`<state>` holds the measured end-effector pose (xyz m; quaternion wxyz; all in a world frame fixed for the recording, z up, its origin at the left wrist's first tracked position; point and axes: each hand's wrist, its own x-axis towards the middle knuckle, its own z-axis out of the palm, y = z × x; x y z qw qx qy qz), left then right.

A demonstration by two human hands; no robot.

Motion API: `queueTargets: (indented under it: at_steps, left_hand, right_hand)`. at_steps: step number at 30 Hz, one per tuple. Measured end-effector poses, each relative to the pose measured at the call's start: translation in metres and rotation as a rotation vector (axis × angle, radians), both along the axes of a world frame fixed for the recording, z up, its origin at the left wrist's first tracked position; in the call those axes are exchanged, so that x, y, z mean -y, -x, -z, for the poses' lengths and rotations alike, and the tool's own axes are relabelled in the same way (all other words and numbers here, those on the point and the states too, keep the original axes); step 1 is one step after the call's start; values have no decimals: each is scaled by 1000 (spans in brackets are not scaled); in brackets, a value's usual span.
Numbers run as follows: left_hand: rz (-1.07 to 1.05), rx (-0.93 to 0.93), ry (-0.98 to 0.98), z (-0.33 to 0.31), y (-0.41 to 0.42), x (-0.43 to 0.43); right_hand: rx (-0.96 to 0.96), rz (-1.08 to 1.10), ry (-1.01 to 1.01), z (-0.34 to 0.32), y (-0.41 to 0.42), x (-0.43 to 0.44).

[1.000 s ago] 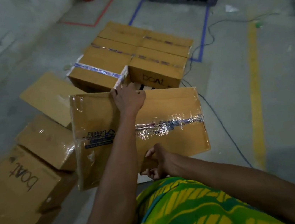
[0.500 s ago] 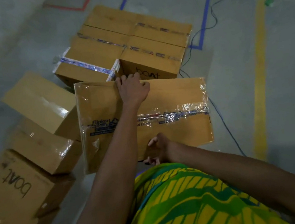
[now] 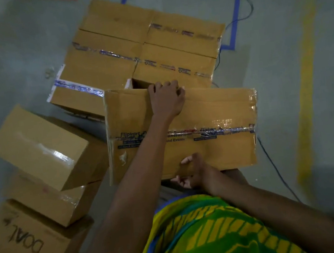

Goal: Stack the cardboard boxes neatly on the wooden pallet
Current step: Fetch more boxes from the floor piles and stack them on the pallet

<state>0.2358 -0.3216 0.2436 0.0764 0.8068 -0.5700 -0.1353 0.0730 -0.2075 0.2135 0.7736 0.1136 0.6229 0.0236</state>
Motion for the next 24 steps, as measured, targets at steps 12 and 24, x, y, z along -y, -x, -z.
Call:
queueTargets:
  at_steps: [12,24]
  left_hand:
    - [73,-121,-233,187,-36,111]
    - [397,54,-423,448,-89,200]
  right_hand:
    - [-204,223,-207,133,-64,92]
    - [-223,499,-198,396,-145,175]
